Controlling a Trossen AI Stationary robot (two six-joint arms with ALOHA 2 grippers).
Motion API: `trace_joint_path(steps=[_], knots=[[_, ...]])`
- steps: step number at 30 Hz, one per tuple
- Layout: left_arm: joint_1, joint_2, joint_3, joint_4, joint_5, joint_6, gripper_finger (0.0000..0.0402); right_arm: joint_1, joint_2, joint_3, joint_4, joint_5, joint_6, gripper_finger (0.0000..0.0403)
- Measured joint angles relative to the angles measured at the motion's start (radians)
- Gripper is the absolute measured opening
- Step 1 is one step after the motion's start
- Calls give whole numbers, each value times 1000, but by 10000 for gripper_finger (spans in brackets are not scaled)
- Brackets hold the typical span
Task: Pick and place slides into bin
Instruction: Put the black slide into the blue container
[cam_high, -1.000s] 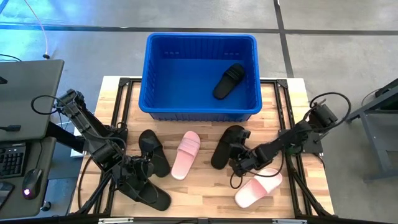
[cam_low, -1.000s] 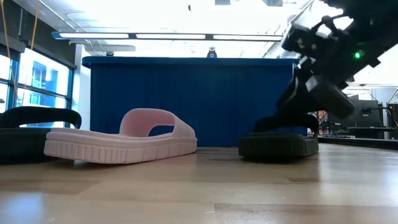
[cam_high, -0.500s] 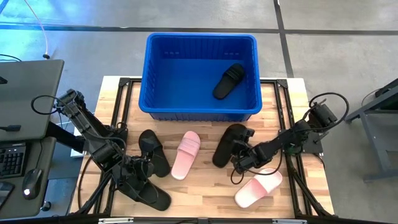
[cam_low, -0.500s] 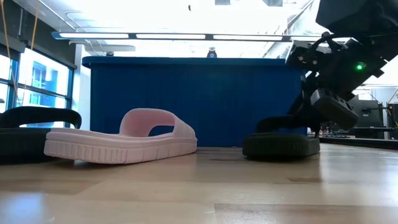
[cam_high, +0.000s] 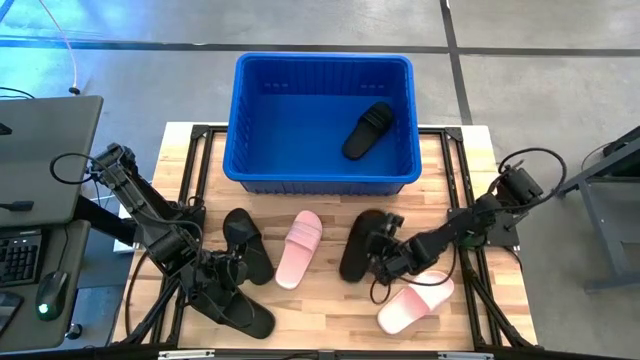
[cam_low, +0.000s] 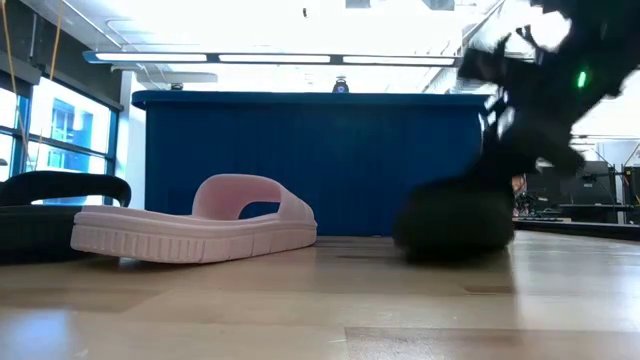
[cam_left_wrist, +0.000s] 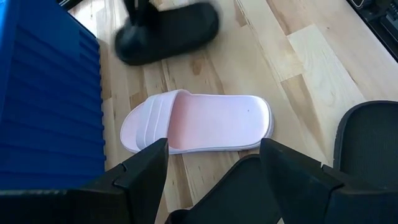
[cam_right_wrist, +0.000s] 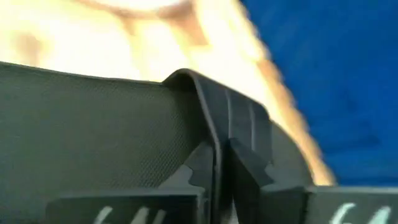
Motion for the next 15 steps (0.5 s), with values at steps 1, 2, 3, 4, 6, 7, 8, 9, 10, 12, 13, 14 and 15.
trace_joint_path(steps=[1,2,3,4,6,7,8,9,10,12,13,14,15], knots=[[0,0,0,0,0,0,243,14,0,32,11,-12,-34,23],[0,0,0,0,0,0,243,30,0,73,21,-26,-74,18],[0,0,0,0,0,0,243,47,0,121,24,-37,-117,10],[0,0,0,0,0,0,243,64,-1,172,27,-48,-161,5],[0,0,0,1,0,0,243,96,-2,279,21,-34,-258,7],[0,0,0,1,0,0,243,111,-3,328,4,-12,-308,9],[0,0,0,1,0,0,243,128,-3,382,-21,20,-365,9],[0,0,0,2,0,0,243,141,-3,434,-43,58,-423,6],[0,0,0,4,0,0,243,152,-3,481,-58,97,-482,4],[0,0,0,14,0,0,243,168,-3,572,-83,197,-609,3],[0,0,0,15,0,0,243,174,-3,610,-99,264,-672,5],[0,0,0,15,0,0,243,177,-3,646,-117,349,-735,5],[0,0,0,15,0,0,243,175,-3,676,-132,446,-794,3]])
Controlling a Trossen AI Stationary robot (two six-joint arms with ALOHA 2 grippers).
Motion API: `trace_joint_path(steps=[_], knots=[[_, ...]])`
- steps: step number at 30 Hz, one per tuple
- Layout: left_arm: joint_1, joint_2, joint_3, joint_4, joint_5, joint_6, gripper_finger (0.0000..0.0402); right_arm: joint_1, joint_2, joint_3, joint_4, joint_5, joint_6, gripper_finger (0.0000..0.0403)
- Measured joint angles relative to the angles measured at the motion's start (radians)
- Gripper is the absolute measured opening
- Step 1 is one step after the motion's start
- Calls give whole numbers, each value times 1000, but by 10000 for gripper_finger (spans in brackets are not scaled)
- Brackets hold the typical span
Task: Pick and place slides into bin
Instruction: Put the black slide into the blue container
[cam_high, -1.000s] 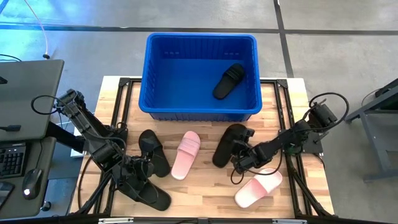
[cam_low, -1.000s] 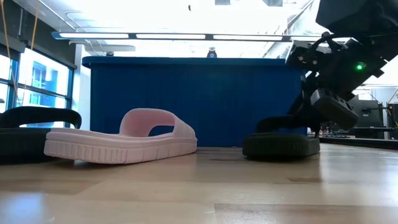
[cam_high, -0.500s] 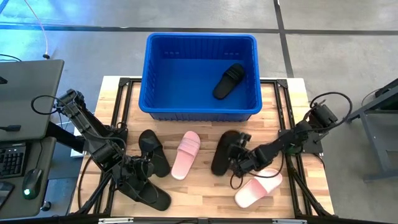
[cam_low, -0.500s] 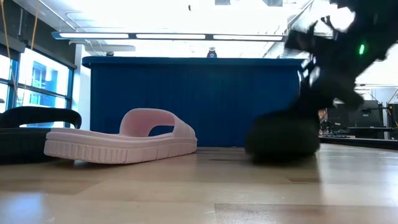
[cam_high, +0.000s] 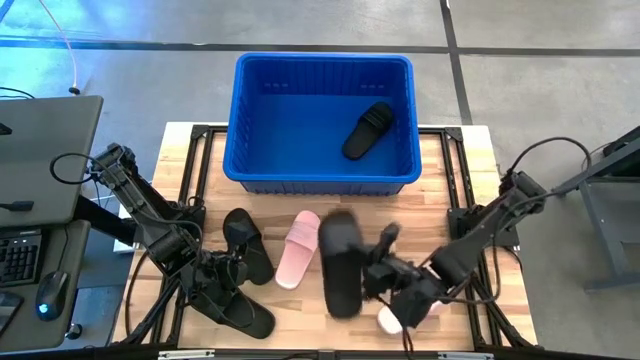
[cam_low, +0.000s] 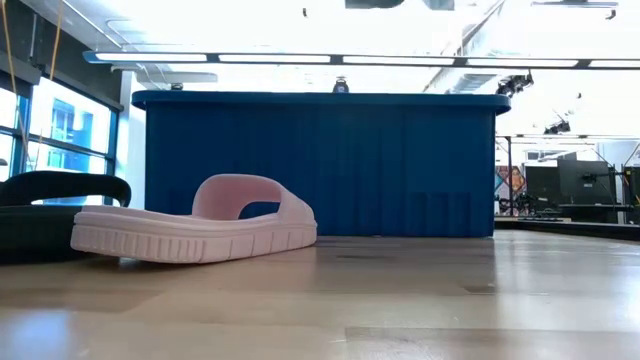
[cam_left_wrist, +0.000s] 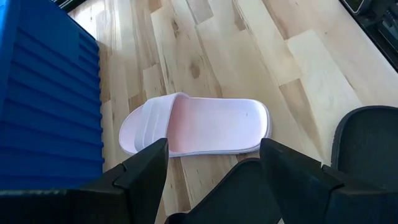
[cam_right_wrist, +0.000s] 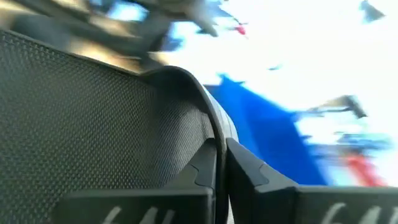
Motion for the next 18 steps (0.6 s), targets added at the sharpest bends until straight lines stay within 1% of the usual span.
trace_joint_path(steps=[2,3,4,7,9,12,16,18], knots=[[0,0,0,0,0,0,243,-28,0,58,-44,176,-112,2],[0,0,0,0,0,0,243,-53,-2,89,-83,226,-154,3],[0,0,0,0,0,1,243,-79,-7,117,-129,239,-173,3],[0,0,0,1,0,6,243,-197,-24,191,-255,203,-156,2],[0,0,0,1,-2,6,243,-302,-41,224,-364,151,-152,2],[0,0,0,1,-6,7,243,-499,-64,245,-464,-18,-172,1],[0,0,0,1,-8,8,243,-783,-81,199,-432,-226,-214,1],[0,0,0,0,-8,8,243,-911,-79,147,-348,-358,-272,1]])
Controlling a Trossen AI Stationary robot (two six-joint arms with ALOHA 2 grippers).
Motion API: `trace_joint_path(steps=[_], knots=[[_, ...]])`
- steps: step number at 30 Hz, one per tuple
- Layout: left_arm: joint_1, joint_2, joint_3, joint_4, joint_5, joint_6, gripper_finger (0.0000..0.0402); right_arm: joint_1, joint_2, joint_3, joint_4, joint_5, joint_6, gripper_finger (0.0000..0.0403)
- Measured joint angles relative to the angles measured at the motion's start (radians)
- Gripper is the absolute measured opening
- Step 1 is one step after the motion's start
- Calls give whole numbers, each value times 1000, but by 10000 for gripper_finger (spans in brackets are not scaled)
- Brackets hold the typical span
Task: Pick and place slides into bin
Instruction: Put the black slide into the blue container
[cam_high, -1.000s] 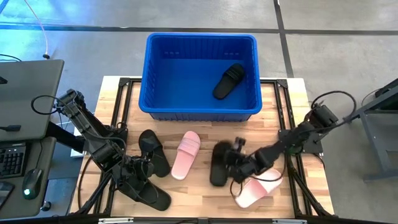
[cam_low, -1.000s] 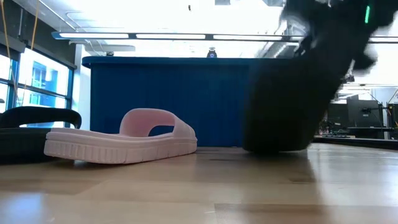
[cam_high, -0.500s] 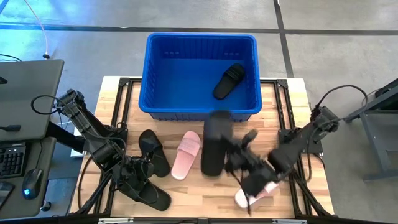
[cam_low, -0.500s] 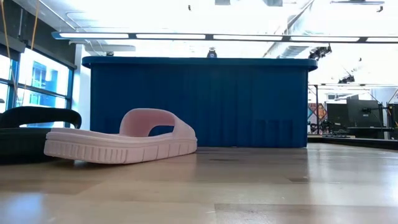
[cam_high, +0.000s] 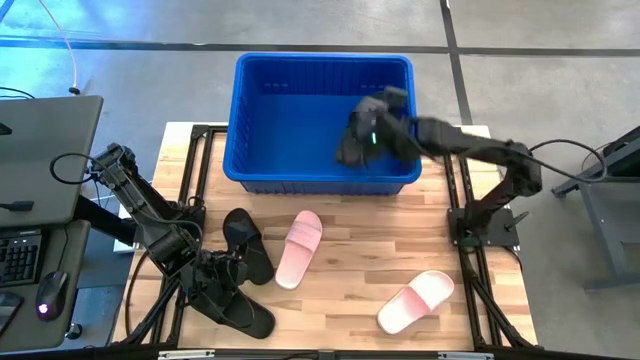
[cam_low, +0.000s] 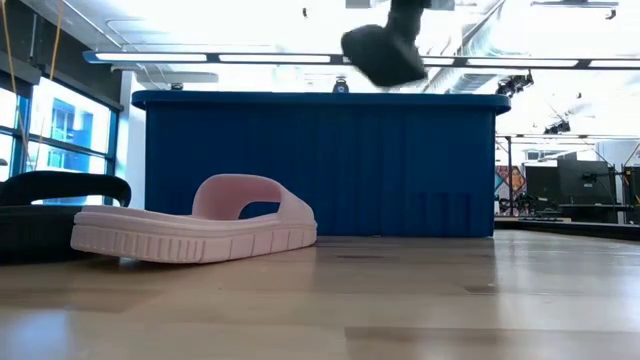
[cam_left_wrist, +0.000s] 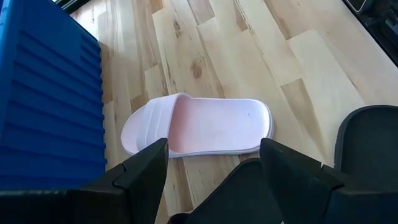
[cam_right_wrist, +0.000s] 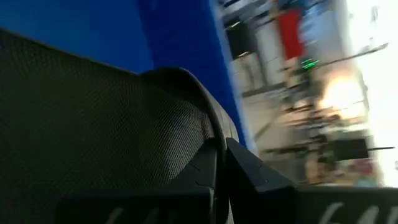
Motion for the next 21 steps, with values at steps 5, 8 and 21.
trace_joint_path(steps=[5,8,21], knots=[[0,0,0,0,0,-3,243,-208,4,-253,496,-309,-291,1],[0,0,0,0,1,-13,243,-271,4,-415,763,-423,-459,0],[0,0,0,35,-8,-15,243,-442,4,-770,1090,-578,-341,35]])
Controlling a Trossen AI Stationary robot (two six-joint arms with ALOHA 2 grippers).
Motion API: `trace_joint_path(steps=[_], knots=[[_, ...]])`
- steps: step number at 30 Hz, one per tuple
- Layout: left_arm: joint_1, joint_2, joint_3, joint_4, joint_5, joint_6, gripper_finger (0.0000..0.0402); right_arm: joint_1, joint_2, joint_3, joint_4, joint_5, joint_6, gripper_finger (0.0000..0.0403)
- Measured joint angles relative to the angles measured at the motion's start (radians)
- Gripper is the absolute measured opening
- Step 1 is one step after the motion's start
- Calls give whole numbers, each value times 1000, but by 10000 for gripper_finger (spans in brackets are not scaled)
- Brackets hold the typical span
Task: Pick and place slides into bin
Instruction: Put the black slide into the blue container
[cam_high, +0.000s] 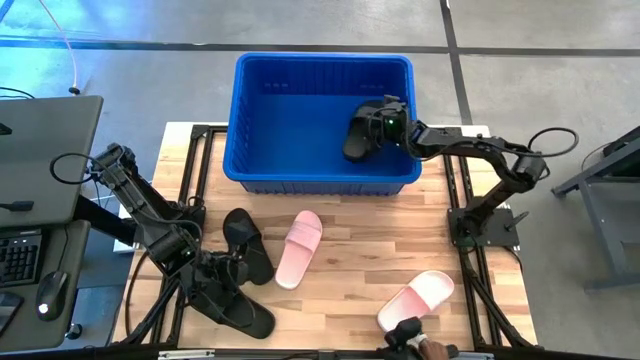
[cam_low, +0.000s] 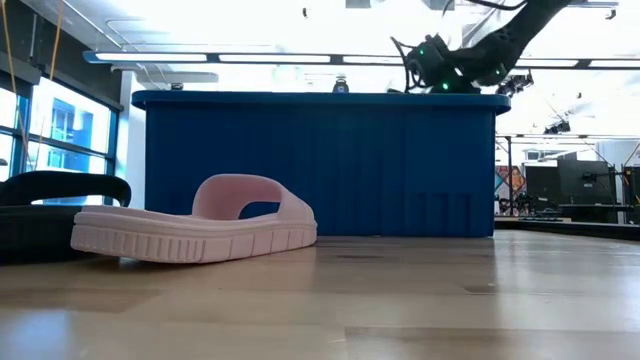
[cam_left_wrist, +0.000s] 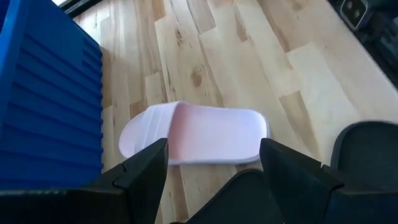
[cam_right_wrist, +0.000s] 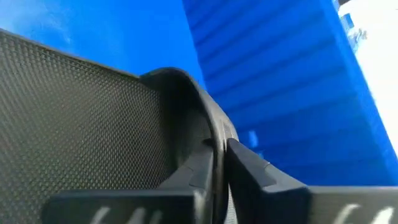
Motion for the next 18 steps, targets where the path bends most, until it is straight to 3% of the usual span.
trace_joint_path(steps=[8,13,18], knots=[[0,0,0,20,-8,0,243,-38,0,-8,6,-208,148,134],[0,0,0,19,-8,0,244,-29,0,-8,0,-196,266,180],[0,0,0,19,-8,0,244,-7,0,20,14,-240,448,196]])
